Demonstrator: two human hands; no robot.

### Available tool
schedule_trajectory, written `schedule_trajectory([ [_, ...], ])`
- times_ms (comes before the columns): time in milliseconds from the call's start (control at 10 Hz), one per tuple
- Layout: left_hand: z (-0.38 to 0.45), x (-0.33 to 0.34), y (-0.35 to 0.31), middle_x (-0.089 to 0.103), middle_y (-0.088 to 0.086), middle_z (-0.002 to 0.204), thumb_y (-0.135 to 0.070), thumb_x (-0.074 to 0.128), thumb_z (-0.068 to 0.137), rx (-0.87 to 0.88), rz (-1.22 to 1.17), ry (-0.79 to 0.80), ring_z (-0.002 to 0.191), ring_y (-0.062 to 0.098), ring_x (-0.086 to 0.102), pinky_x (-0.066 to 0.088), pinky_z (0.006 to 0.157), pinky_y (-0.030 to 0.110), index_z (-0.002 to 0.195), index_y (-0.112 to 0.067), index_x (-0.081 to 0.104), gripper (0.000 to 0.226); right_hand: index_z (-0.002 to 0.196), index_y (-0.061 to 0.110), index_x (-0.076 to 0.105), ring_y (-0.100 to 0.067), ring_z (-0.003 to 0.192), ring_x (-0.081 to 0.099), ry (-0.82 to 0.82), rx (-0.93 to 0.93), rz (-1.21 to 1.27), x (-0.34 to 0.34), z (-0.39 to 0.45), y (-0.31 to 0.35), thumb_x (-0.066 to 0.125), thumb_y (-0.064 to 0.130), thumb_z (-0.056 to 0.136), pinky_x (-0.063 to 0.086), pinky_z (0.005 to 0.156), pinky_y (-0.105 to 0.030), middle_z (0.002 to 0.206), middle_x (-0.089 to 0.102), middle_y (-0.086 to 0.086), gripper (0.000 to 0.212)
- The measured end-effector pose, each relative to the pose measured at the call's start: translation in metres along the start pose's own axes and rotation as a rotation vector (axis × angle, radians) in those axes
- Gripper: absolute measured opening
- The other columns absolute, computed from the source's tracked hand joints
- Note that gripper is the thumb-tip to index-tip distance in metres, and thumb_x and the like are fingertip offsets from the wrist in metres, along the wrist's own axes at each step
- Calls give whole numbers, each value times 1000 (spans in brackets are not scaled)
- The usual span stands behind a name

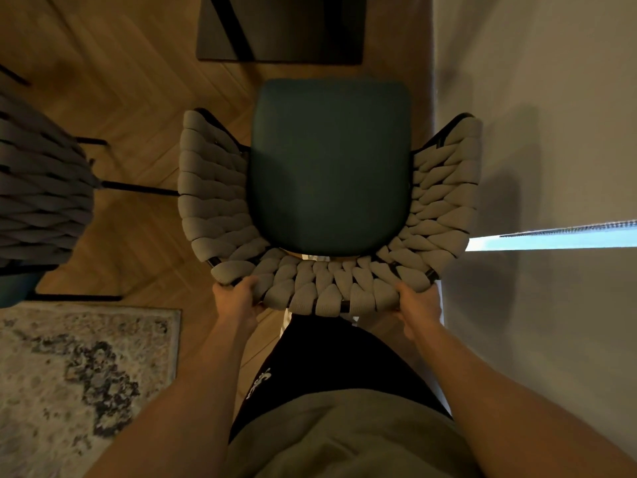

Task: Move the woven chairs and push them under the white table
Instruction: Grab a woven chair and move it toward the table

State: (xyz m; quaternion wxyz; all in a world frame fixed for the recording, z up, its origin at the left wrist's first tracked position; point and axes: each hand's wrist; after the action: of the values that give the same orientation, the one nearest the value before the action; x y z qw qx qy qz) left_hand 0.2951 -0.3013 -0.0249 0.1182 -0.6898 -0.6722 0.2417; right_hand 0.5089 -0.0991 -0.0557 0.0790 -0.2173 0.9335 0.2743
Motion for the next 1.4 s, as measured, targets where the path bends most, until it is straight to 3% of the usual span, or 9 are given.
schedule_trajectory([
  [200, 6, 54, -32, 50, 6, 132, 1, 65, 90, -11, -28, 37, 109, 30, 59, 56, 76, 55, 138, -29, 38, 63, 131, 1, 55, -24, 73, 69, 9, -64, -44, 8, 30, 66, 65, 7, 88, 60, 68, -45, 98, 69, -13, 45],
  [300, 12, 86, -54, 48, 6, 132, 1, 65, 91, -16, -30, 53, 103, 27, 59, 56, 69, 50, 142, -28, 36, 65, 131, 1, 55, -27, 76, 68, -11, -68, -40, 18, 48, 101, 66, 11, 88, 60, 73, -49, 104, 69, -18, 44],
  [400, 19, 119, -82, 46, 5, 130, 2, 64, 92, -30, -31, 97, 108, 29, 57, 55, 72, 51, 144, -26, 33, 67, 115, 5, 58, -31, 83, 65, -17, -58, -10, 29, 67, 136, 64, 6, 92, 58, 82, -54, 94, 64, -12, 24],
  [500, 31, 148, -105, 47, 5, 131, 0, 65, 92, -23, 2, 109, 114, 31, 56, 55, 82, 56, 144, -27, 32, 68, 121, 2, 59, -28, 90, 60, -43, -81, 21, 44, 81, 170, 81, 35, 80, 55, 87, -51, 104, 59, -12, 57],
  [600, 39, 177, -125, 48, 7, 133, -1, 65, 92, 11, 20, 101, 113, 31, 58, 52, 90, 62, 142, -23, 34, 63, 138, 12, 55, -24, 103, 60, -29, -158, -48, 52, 95, 202, 78, 32, 83, 53, 94, -45, 119, 63, -6, 63],
  [700, 40, 204, -143, 47, 5, 125, -1, 64, 93, 4, 33, 101, 106, 29, 57, 55, 83, 56, 140, -24, 34, 60, 130, 1, 57, -26, 78, 66, 6, -96, -33, 54, 110, 229, 64, 7, 93, 58, 69, -41, 102, 66, -14, 38],
  [1000, 48, 271, -179, 46, 5, 129, -3, 64, 94, -35, -4, 105, 113, 32, 56, 56, 77, 55, 145, -28, 34, 65, 129, 0, 55, -25, 73, 68, 4, -86, -42, 60, 152, 294, 65, 7, 91, 57, 61, -40, 97, 67, -11, 40],
  [1200, 45, 304, -183, 49, 5, 127, -3, 66, 92, -54, -14, 92, 113, 34, 58, 56, 83, 59, 135, -32, 39, 58, 118, 18, 63, -27, 91, 66, -58, -111, -112, 54, 178, 326, 75, 31, 80, 56, 84, -44, 108, 70, -8, 42],
  [1400, 44, 306, -184, 50, 5, 127, -2, 65, 93, -65, -31, 76, 111, 33, 58, 57, 76, 55, 141, -30, 38, 62, 117, 18, 63, -31, 94, 70, -41, -114, -85, 52, 178, 323, 76, 29, 79, 58, 84, -47, 104, 71, -7, 42],
])
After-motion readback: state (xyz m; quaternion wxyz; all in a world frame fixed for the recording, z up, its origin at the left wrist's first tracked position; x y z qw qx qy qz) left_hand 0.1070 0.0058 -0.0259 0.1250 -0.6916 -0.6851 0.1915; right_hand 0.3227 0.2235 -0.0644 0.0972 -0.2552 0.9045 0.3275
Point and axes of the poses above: each hand's wrist, its own z-axis towards the middle knuckle, its own x-axis out of the palm, y = z × x
